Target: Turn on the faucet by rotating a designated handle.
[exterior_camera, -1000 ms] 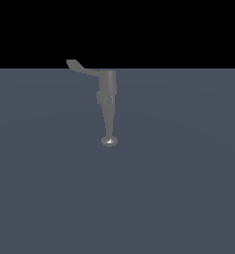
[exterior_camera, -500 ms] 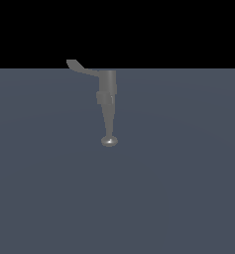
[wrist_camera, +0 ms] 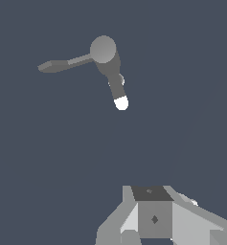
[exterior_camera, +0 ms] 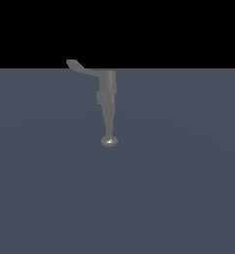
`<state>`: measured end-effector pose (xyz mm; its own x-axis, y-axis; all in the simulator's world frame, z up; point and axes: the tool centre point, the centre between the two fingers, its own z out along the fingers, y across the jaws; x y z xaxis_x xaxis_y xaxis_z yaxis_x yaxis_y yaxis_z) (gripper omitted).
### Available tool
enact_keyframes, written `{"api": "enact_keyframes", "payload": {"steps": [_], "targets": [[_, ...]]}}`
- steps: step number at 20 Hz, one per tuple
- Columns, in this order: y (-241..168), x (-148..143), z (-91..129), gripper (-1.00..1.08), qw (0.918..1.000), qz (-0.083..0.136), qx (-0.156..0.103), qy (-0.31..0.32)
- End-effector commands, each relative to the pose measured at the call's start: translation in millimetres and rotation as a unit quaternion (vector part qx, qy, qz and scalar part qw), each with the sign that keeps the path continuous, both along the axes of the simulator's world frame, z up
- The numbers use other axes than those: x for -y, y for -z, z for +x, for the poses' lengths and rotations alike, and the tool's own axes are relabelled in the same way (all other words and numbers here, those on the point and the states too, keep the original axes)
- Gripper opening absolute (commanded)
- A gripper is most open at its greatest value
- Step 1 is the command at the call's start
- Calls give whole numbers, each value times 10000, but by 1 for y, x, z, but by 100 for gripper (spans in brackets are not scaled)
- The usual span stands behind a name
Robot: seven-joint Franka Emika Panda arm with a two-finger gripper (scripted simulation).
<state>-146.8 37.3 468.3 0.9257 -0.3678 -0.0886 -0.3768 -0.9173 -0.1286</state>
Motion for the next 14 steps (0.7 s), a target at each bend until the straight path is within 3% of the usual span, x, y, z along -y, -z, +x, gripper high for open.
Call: {"api": "enact_keyframes", "payload": {"steps": [1, 7, 14], "targets": [[5, -3, 14, -100, 9994, 56, -78, 320], [20, -11, 48, -100, 9936, 122, -271, 1087], [42, -22, 86, -100, 9788, 104, -479, 1990]]}}
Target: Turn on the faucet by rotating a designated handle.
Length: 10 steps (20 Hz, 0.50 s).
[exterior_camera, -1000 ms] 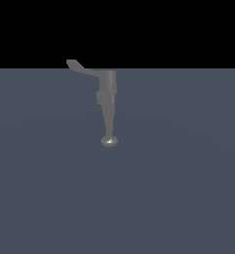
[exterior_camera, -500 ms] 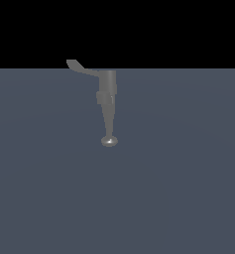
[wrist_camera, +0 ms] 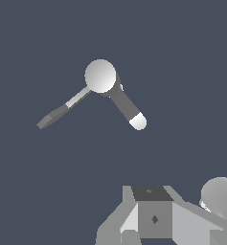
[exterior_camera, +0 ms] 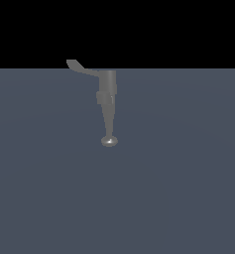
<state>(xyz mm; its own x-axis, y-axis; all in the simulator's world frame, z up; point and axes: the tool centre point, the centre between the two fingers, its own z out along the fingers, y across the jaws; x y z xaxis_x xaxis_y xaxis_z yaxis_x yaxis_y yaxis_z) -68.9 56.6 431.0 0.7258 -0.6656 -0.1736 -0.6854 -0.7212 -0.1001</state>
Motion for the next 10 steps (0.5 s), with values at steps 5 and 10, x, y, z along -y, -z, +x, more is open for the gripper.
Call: {"api": "enact_keyframes", "payload": {"steps": [5, 10], "targets": [[23, -11, 34, -100, 9961, -81, -189, 857], [42, -20, 59, -100, 9880, -197, -301, 1504]]}}
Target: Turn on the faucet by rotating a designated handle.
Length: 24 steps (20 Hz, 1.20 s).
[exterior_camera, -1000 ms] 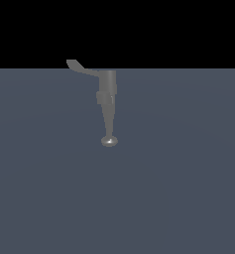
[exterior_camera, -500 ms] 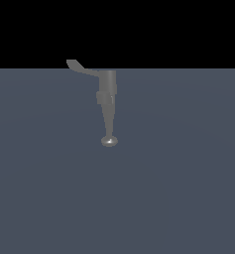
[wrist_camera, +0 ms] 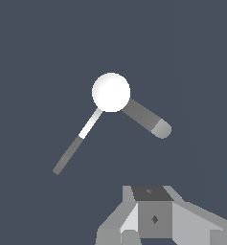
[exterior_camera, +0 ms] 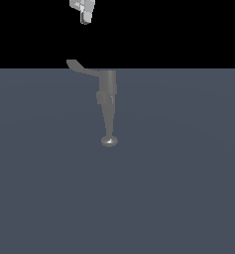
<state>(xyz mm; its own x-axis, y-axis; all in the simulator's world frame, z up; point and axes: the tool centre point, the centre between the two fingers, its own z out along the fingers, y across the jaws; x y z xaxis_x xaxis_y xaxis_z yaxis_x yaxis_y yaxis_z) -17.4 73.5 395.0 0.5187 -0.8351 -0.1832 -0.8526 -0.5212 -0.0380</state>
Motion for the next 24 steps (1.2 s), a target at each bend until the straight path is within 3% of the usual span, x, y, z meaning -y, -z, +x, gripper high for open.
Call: {"api": "enact_keyframes", "payload": {"steps": [1, 9, 24], "targets": [[10, -5, 12, -100, 9994, -67, -52, 332], [42, -21, 49, -100, 9902, -347, -145, 1348], [88, -52, 97, -100, 9570, -854, -19, 2773]]}}
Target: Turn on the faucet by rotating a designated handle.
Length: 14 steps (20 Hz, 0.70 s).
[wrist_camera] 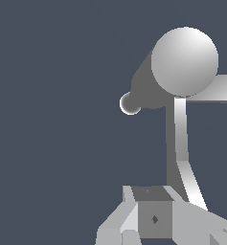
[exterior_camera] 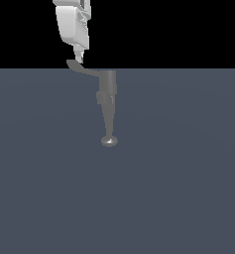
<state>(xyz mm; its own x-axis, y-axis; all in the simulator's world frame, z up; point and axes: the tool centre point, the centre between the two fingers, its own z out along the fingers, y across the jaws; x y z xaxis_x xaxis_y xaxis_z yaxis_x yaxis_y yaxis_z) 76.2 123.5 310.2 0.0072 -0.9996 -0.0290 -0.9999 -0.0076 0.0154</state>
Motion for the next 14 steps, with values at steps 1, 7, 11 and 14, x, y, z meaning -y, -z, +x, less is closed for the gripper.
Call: {"api": "enact_keyframes", "payload": {"steps": [1, 7, 11, 14], "targets": [[4, -3, 5, -100, 9999, -65, 32, 152], [10, -8, 10, -100, 9994, -142, 70, 322], [10, -8, 11, -100, 9993, -147, 73, 333], [10, -9, 8, -100, 9993, -146, 71, 327]]}}
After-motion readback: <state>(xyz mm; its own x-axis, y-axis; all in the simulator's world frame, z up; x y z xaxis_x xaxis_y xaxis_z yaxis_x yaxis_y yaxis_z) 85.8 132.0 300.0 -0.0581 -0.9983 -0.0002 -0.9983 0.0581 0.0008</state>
